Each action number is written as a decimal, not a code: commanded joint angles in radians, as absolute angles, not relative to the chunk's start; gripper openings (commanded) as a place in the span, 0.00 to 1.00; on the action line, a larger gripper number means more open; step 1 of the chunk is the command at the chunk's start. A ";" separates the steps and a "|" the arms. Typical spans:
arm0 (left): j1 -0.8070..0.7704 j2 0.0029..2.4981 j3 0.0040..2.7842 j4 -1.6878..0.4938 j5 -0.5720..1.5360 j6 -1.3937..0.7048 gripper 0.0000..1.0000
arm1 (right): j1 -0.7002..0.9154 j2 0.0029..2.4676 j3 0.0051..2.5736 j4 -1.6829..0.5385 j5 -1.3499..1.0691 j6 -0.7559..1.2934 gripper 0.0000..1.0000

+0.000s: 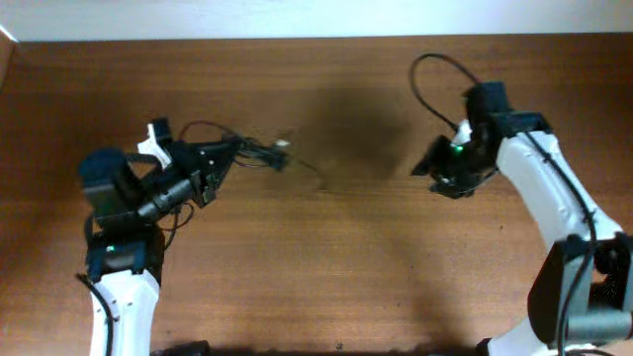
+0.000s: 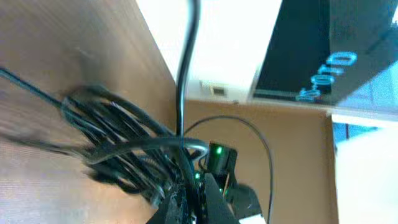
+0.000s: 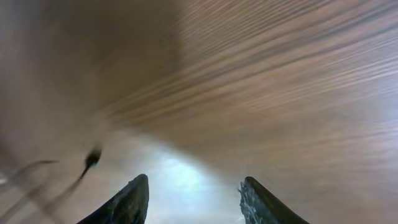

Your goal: Untangle cables

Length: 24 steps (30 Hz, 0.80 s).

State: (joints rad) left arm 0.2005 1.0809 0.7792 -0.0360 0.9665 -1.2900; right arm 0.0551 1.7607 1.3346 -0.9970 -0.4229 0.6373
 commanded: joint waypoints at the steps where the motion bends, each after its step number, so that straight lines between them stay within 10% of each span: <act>1: 0.130 1.055 0.805 -0.184 0.788 -1.266 0.00 | 0.110 1.771 1.325 -0.980 -0.489 0.546 0.49; 9: -0.095 1.055 0.805 -0.393 0.334 -1.602 0.00 | 0.264 1.765 1.326 -0.947 -0.902 0.520 0.59; 24: -0.201 1.055 0.805 -0.262 0.419 -1.411 0.00 | 0.445 1.770 1.326 -0.745 -0.918 0.886 0.60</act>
